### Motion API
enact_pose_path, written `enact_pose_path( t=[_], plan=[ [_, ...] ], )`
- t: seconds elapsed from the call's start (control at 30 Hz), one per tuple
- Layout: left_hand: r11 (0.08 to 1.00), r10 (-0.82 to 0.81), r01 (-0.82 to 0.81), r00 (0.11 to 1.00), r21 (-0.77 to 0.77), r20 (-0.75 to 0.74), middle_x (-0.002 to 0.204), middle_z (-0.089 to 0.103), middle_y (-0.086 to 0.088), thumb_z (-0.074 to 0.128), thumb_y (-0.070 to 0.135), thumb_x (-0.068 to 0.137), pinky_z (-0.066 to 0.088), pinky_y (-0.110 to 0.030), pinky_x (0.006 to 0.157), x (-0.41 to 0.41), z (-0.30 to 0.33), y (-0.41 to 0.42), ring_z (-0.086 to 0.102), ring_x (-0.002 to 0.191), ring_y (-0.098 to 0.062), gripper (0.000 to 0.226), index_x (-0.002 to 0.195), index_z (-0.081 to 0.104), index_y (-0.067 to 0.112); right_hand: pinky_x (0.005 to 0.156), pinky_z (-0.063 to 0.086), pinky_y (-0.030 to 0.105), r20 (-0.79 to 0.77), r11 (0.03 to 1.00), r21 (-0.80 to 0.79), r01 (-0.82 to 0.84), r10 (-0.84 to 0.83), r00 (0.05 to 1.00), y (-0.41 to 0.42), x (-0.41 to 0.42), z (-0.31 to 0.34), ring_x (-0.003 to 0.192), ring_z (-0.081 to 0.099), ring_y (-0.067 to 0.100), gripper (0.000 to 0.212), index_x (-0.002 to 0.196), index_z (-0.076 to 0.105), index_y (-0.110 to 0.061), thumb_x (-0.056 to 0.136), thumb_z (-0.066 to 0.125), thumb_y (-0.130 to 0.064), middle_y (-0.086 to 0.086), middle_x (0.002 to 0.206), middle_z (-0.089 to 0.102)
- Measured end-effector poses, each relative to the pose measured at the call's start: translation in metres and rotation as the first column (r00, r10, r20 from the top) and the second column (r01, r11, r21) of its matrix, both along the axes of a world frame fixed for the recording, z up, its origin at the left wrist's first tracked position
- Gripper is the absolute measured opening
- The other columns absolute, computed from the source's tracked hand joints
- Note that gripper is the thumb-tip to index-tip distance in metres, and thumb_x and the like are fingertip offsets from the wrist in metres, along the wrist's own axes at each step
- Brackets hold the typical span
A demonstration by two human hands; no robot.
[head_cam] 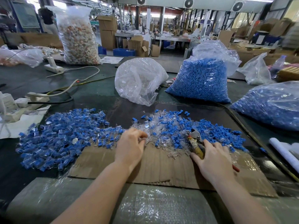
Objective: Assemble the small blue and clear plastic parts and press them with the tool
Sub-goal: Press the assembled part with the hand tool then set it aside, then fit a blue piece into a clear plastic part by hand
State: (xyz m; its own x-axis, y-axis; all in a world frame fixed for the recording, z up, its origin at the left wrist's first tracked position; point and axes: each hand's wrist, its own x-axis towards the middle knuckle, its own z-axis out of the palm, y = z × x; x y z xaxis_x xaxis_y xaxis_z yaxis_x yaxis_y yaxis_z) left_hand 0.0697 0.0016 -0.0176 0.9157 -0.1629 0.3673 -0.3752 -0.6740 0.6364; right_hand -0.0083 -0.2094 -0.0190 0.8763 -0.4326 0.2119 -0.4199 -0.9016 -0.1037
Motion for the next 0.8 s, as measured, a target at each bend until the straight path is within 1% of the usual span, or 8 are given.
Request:
enact_pose_path(
  t=[0.2,0.3,0.37,0.47,0.53,0.6,0.73,0.8],
  plan=[
    [0.976,-0.219,0.218,0.974,-0.008,-0.063,0.093,0.053,0.012,0.061,0.023,0.088,0.042,-0.013,0.081,-0.018,-0.005,-0.04,0.05,0.089,-0.004,0.019,0.106,0.066,0.021,0.103,0.031,0.034,-0.014,1.0,0.006,0.025,-0.025,1.0,0.001,0.0,-0.003,0.126,0.035,0.024,0.073,0.144,0.027,-0.021,0.087,0.04,-0.065,0.005,0.136,0.043],
    [0.934,-0.339,0.343,0.939,0.1,-0.055,0.098,0.045,0.013,0.062,0.037,0.086,0.04,-0.018,0.088,-0.023,-0.01,-0.051,0.042,0.095,-0.003,0.033,0.118,0.059,0.027,0.103,0.032,0.036,-0.034,0.999,0.023,0.038,-0.037,0.999,0.001,0.0,-0.001,0.127,0.033,0.025,0.074,0.145,0.026,-0.022,0.086,0.041,-0.065,0.005,0.138,0.041],
    [0.917,-0.365,0.369,0.93,0.155,-0.049,0.101,0.044,0.012,0.062,0.039,0.085,0.038,-0.019,0.09,-0.024,-0.014,-0.053,0.039,0.097,-0.003,0.036,0.119,0.058,0.029,0.105,0.029,0.04,-0.04,0.998,0.057,0.033,-0.031,0.999,0.002,-0.001,0.001,0.13,0.03,0.025,0.074,0.145,0.025,-0.023,0.086,0.046,-0.062,0.006,0.14,0.037],
    [0.939,-0.329,0.331,0.944,0.09,-0.031,0.094,0.046,0.013,0.064,0.032,0.085,0.037,-0.011,0.085,-0.022,-0.018,-0.051,0.045,0.092,-0.003,0.022,0.105,0.064,0.022,0.107,0.023,0.043,0.067,0.996,0.089,-0.027,0.021,0.998,0.005,-0.002,0.005,0.131,0.025,0.025,0.066,0.143,0.031,-0.023,0.085,0.054,-0.046,0.005,0.14,0.035],
    [0.959,-0.282,0.283,0.959,0.018,-0.027,0.086,0.045,0.016,0.065,0.029,0.085,0.037,-0.005,0.074,-0.023,-0.019,-0.05,0.046,0.081,0.001,0.014,0.095,0.065,0.02,0.104,0.024,0.041,0.171,0.993,0.082,-0.082,0.067,0.983,0.008,0.0,0.008,0.127,0.03,0.023,0.057,0.136,0.043,-0.023,0.084,0.059,-0.038,0.004,0.134,0.041],
    [0.972,-0.234,0.233,0.972,-0.025,-0.024,0.082,0.045,0.019,0.064,0.028,0.085,0.036,-0.002,0.068,-0.023,-0.019,-0.048,0.046,0.075,0.003,0.01,0.091,0.065,0.02,0.1,0.028,0.04,0.221,0.99,0.069,-0.127,0.109,0.969,0.013,0.007,0.01,0.121,0.035,0.022,0.044,0.127,0.054,-0.023,0.086,0.06,-0.035,0.001,0.126,0.047],
    [0.979,-0.165,0.162,0.986,-0.125,-0.012,0.076,0.047,0.022,0.065,0.02,0.085,0.033,0.004,0.072,-0.024,-0.018,-0.046,0.045,0.072,0.01,0.004,0.089,0.067,0.019,0.094,0.03,0.038,0.253,0.985,0.071,-0.159,0.137,0.958,0.021,0.024,0.013,0.111,0.041,0.02,0.026,0.115,0.062,-0.024,0.091,0.056,-0.031,-0.001,0.115,0.052],
    [0.977,-0.131,0.127,0.991,-0.172,-0.011,0.077,0.049,0.023,0.064,0.016,0.087,0.031,0.006,0.072,-0.024,-0.018,-0.046,0.046,0.073,0.012,0.01,0.095,0.069,0.017,0.09,0.029,0.036,0.264,0.986,0.062,-0.155,0.134,0.955,0.026,0.032,0.014,0.107,0.041,0.019,0.022,0.11,0.064,-0.024,0.092,0.054,-0.031,-0.002,0.11,0.052]
  ],
)
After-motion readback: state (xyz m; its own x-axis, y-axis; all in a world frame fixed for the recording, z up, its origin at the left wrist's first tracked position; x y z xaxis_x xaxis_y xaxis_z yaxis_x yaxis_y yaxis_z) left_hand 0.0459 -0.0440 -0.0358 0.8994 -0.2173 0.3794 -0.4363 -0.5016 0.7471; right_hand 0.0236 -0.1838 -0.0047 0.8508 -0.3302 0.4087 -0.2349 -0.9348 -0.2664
